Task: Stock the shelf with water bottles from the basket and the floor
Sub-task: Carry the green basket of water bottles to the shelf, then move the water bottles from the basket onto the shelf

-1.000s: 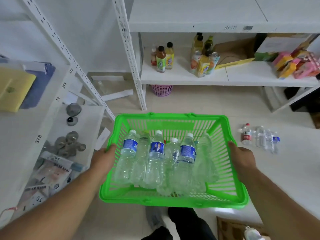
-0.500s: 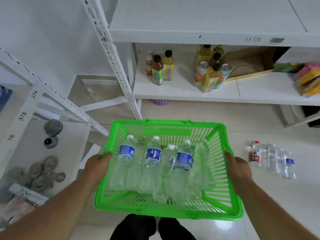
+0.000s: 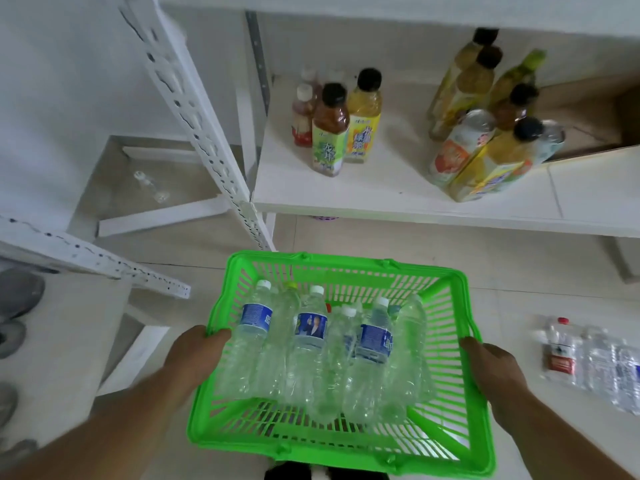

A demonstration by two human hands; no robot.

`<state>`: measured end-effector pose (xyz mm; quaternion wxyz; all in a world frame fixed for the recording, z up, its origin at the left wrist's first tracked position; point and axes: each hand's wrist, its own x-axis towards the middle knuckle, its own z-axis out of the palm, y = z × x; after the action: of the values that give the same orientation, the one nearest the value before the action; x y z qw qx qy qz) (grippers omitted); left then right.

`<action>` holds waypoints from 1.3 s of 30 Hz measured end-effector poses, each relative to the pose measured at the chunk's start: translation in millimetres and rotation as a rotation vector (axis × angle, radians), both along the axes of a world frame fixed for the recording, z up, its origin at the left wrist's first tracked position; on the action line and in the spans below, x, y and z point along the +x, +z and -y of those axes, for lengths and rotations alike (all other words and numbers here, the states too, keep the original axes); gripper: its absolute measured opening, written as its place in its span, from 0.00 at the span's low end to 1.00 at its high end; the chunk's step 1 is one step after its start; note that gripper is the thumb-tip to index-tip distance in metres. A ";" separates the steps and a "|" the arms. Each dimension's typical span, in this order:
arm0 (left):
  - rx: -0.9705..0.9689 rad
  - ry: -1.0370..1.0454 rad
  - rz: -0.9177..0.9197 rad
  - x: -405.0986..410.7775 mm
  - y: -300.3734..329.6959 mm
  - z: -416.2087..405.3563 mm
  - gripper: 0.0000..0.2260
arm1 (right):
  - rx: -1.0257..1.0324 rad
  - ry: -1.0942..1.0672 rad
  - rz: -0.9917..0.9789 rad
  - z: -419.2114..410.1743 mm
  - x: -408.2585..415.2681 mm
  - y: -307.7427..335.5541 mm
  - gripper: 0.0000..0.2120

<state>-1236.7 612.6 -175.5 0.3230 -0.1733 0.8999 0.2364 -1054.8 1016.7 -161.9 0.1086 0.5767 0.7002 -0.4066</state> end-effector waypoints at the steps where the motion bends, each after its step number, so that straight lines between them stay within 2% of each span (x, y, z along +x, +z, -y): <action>1: -0.007 0.010 0.002 -6.9 -19.0 -1.6 0.13 | -0.008 0.000 -0.002 -3.2 -8.5 -19.5 0.17; 8: -0.010 0.021 -0.007 -51.6 -141.8 -19.0 0.18 | 0.014 0.038 0.008 -30.4 -65.6 -155.6 0.16; 12: -0.021 0.006 -0.025 -71.3 -204.5 -29.1 0.16 | 0.023 0.044 0.006 -43.4 -91.2 -216.1 0.16; 21: 0.011 0.070 -0.063 -88.9 -278.7 -52.1 0.14 | 0.041 0.016 0.057 -57.0 -120.2 -288.9 0.14; 26: 0.032 0.092 -0.070 -80.9 -280.4 -51.8 0.12 | 0.012 -0.031 0.055 -53.3 -118.7 -287.4 0.12; 30: 0.079 0.122 0.030 -78.3 -264.2 -51.6 0.10 | -0.043 -0.002 0.066 -49.3 -114.7 -267.5 0.11; 33: 0.092 0.168 0.055 -79.4 -250.8 -55.5 0.11 | 0.051 0.143 0.167 -40.9 -116.2 -252.7 0.19; 35: -0.015 0.157 -0.044 -75.2 -240.8 -61.8 0.19 | 0.244 0.242 0.198 -27.1 -115.8 -241.5 0.26; 36: -0.075 0.130 -0.145 -71.3 -235.3 -65.5 0.22 | 0.311 0.266 0.145 -16.7 -115.5 -235.4 0.26; 38: -0.070 0.018 -0.364 -62.0 -222.9 -77.0 0.22 | 0.341 0.307 0.023 8.6 -116.8 -226.4 0.24; 39: -0.028 -0.039 -0.412 -56.8 -220.0 -83.6 0.20 | 0.313 0.329 -0.020 21.8 -118.1 -224.9 0.24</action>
<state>-1293.5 696.2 -395.4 0.1343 -0.1086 0.9533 0.2479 -1172.9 994.9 -386.8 0.0755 0.4605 0.8404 -0.2756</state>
